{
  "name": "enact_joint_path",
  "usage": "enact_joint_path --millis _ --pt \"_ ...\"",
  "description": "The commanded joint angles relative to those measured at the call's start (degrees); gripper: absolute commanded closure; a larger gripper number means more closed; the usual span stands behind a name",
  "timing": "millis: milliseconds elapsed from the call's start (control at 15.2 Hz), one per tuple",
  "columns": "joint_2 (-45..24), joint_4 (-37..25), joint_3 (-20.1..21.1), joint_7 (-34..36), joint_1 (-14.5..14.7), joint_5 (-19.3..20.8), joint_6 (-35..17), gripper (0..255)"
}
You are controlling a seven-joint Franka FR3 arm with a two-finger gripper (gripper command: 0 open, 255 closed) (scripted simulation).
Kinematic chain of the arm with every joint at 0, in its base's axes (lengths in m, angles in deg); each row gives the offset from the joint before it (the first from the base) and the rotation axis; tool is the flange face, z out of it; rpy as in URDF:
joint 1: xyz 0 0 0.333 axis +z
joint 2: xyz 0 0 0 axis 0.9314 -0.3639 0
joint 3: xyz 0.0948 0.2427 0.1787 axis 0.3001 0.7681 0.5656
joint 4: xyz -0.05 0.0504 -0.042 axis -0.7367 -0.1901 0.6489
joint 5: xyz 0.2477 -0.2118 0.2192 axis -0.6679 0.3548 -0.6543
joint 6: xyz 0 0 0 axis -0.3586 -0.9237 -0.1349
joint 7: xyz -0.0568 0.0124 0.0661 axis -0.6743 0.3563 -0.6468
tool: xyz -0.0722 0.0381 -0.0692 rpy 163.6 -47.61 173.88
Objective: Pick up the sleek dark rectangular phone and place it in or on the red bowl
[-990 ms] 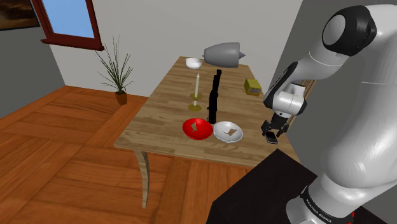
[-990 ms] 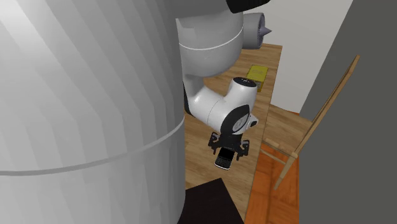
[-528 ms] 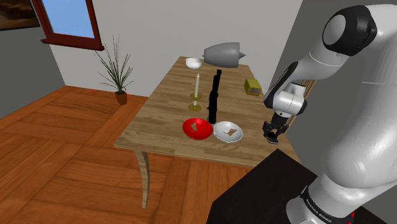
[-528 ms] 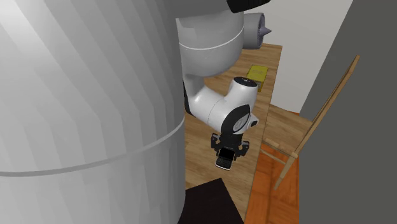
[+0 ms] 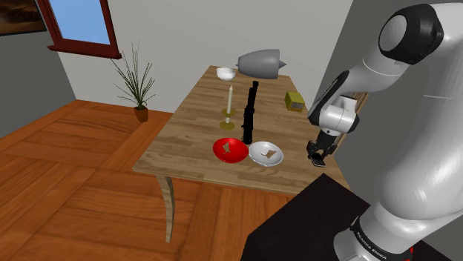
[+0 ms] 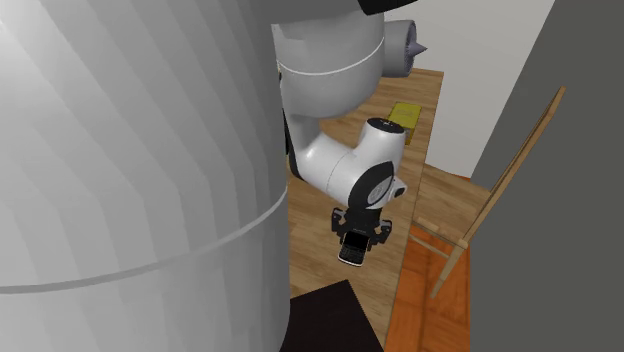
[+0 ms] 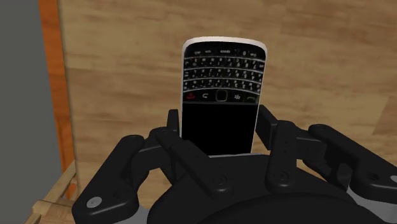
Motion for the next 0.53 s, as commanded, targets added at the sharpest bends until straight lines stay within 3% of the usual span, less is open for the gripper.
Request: enact_joint_path --millis 0,462 --pt "1.44 0.32 -1.03 1.18 0.79 1.49 1.07 255" --pt "7.69 1.28 -4.75 6.19 3.23 8.12 5.65 255"
